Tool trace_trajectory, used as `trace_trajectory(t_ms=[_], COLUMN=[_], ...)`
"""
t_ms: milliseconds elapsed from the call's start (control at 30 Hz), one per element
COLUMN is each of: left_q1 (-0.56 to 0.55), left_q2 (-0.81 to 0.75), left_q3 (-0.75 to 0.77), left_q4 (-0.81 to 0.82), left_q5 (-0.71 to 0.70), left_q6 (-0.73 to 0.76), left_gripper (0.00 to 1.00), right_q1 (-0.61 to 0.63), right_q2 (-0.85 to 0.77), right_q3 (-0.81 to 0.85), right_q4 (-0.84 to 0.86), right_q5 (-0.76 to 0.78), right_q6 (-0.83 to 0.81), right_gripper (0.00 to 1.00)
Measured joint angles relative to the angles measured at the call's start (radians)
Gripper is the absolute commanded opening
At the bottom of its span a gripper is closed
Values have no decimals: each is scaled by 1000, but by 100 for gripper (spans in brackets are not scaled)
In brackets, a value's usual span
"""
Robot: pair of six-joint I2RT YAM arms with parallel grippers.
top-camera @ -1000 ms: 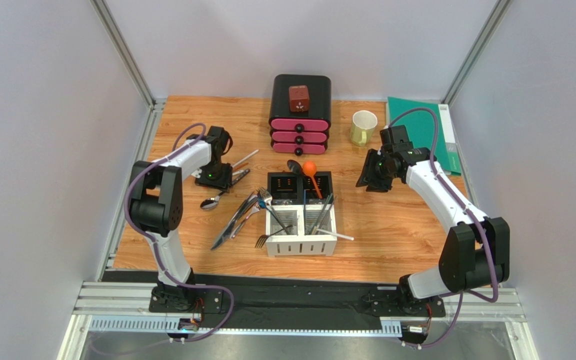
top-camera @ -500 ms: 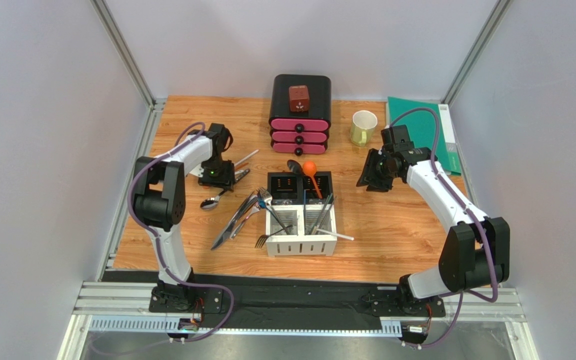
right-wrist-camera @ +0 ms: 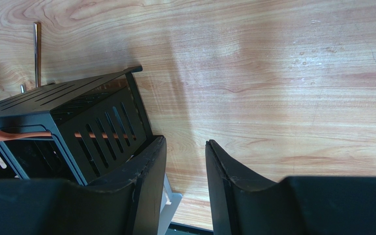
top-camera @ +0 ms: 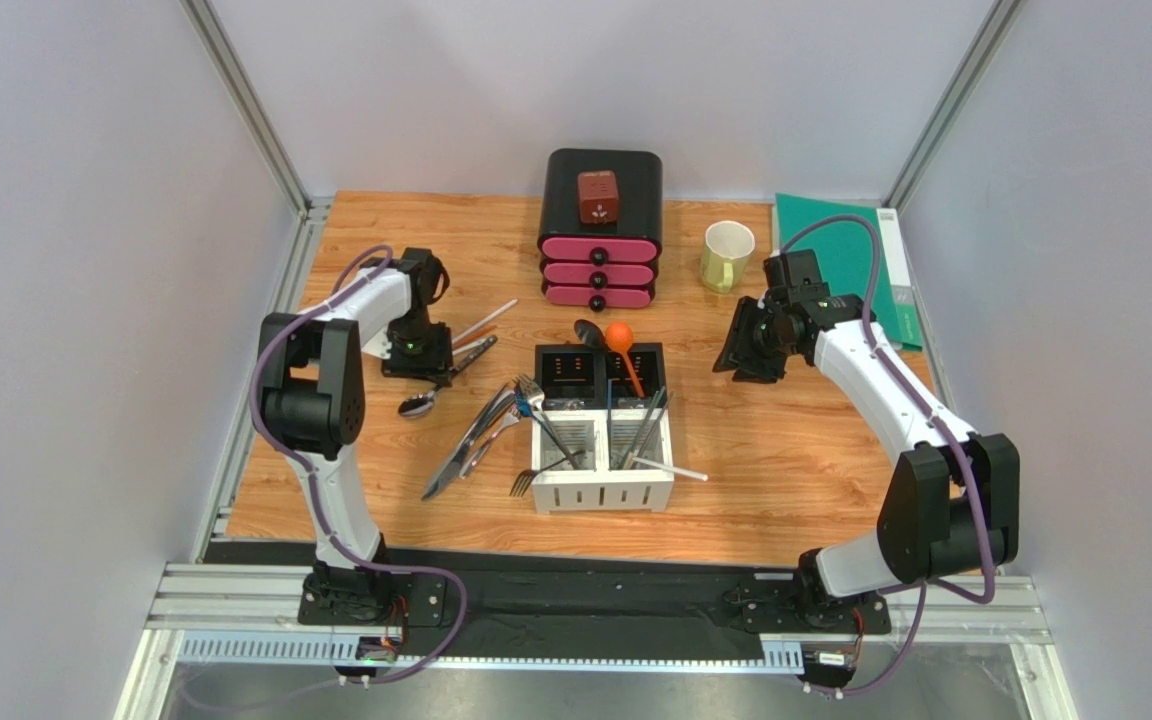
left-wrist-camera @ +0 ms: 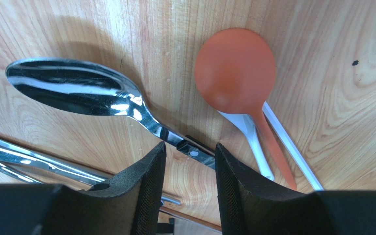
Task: Sort the eating utensils into containers
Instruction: Pick up the spoon from the center of the board.
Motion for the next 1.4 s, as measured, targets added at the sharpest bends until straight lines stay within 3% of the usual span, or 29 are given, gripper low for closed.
trace_trajectory(t_ms=[300,400,433,533,733,1033,1400], left_q1=[0,0,0,0,-1,-4,-4], left_q2=[45,63,69,72,40,-183,-313], left_q3=[30,55,63,70,28,-246,-257], left_q4=[-16,-24,-26,-26,-31,-26,-9], left_q5=[23,35,40,39,-3,-41,-113], left_q6=[33,60,73,112,211,251,322], left_gripper=[45,33,18,0,0,0,0], right_q1=[0,-2,-2,-5,-7,-7,-7], right_q2=[5,5,5,5,5,5,5], right_q3=[0,0,0,0,0,0,0], right_q4=[4,7,8,11,13,20,21], right_q5=[-6,-9,-9,-9,-14,-36,-58], right_q6=[0,0,0,1,3,9,10], right_gripper=[39,39,40,39,39,39,39])
